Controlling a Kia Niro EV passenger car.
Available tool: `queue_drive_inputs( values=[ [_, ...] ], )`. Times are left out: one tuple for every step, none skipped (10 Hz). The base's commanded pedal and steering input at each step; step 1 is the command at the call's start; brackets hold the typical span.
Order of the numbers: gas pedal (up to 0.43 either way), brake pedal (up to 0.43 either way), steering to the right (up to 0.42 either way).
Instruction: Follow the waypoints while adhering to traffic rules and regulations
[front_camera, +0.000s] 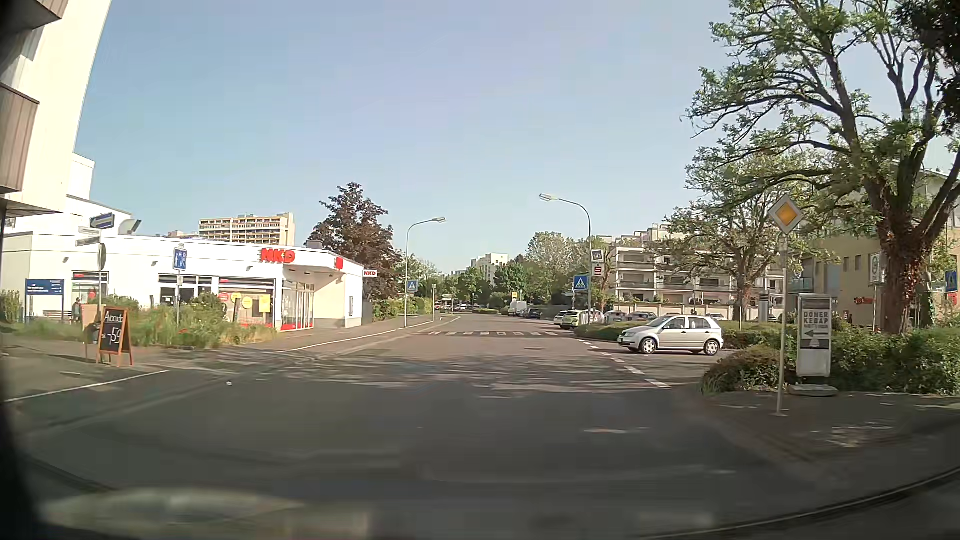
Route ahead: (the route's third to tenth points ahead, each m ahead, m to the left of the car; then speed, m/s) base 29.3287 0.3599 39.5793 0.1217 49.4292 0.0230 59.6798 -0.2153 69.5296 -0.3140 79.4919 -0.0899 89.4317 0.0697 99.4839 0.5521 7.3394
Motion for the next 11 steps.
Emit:
queue_drive_inputs(
  values=[
    [0.028,0.03,0.024],
    [0.02,0.03,0.023],
    [0.008,0.03,0.02],
    [0.0,0.03,0.019],
    [0.0,0.03,0.019],
    [0.0,0.03,0.019],
    [0.0,0.03,0.018],
    [0.0,0.03,0.018],
    [0.0,0.03,0.018],
    [0.0,0.03,0.017],
    [0.0,0.03,0.015]
  ],
)
